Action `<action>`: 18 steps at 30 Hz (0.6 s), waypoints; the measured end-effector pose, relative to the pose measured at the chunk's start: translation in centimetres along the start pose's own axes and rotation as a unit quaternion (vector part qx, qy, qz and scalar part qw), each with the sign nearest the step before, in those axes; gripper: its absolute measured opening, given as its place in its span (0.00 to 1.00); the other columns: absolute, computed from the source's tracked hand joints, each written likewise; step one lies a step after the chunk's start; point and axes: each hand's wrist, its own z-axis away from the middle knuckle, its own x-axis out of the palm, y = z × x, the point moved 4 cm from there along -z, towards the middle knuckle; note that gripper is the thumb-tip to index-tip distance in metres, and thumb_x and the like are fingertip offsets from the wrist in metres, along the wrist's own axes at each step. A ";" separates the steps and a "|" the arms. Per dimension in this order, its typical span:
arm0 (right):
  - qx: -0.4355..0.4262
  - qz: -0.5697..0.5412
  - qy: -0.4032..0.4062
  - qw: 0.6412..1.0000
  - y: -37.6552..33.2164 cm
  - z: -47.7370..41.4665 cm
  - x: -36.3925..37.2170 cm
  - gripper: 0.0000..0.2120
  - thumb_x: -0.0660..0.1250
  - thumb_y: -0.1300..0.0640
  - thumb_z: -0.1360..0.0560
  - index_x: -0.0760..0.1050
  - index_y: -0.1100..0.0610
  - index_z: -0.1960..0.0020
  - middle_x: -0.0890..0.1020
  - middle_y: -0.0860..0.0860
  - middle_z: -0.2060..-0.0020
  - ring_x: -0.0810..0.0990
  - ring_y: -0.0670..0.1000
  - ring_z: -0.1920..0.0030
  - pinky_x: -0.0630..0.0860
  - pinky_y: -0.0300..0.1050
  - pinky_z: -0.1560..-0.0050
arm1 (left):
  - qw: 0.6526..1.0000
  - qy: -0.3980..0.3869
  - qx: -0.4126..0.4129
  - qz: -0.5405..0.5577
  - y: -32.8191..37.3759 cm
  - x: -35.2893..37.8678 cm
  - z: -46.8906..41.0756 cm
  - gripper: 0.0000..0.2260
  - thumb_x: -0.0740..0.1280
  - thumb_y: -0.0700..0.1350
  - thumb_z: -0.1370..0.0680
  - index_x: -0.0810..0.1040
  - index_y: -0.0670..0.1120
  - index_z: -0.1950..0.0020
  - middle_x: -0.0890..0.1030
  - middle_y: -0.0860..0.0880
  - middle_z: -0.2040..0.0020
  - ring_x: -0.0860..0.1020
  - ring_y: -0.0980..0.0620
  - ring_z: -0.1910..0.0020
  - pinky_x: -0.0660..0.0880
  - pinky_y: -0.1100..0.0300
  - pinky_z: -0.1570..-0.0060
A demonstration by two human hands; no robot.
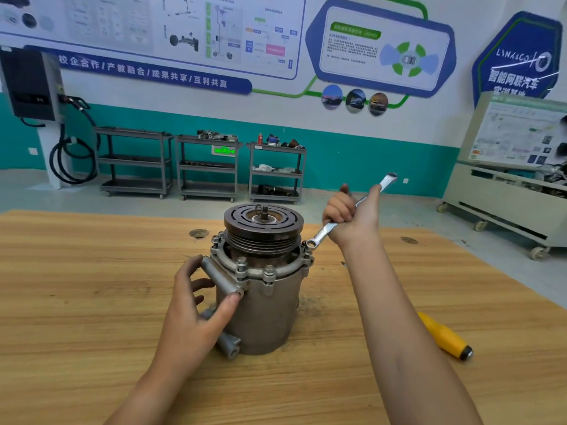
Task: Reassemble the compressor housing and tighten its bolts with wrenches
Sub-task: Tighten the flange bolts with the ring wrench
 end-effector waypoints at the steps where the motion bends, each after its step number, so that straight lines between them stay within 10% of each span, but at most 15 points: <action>1: 0.013 -0.011 0.004 1.000 0.4 -0.3 -0.5 0.31 0.49 0.32 0.24 0.67 0.58 0.66 0.59 0.47 0.85 0.55 0.44 0.87 0.50 0.33 0.86 | 1.000 0.003 -0.001 -0.002 0.0 0.0 0.0 0.35 0.69 0.65 0.37 0.59 0.61 0.34 0.64 0.80 0.45 0.71 0.69 0.43 0.69 0.72 0.55; 18: -0.001 0.060 0.085 0.995 0.4 0.5 -2.7 0.18 0.50 0.55 0.18 0.66 0.57 0.64 0.59 0.46 0.84 0.56 0.44 0.86 0.56 0.32 0.83 | 1.000 0.005 0.002 0.003 -0.1 0.1 0.1 0.33 0.69 0.60 0.36 0.59 0.61 0.35 0.64 0.80 0.45 0.72 0.66 0.43 0.68 0.70 0.54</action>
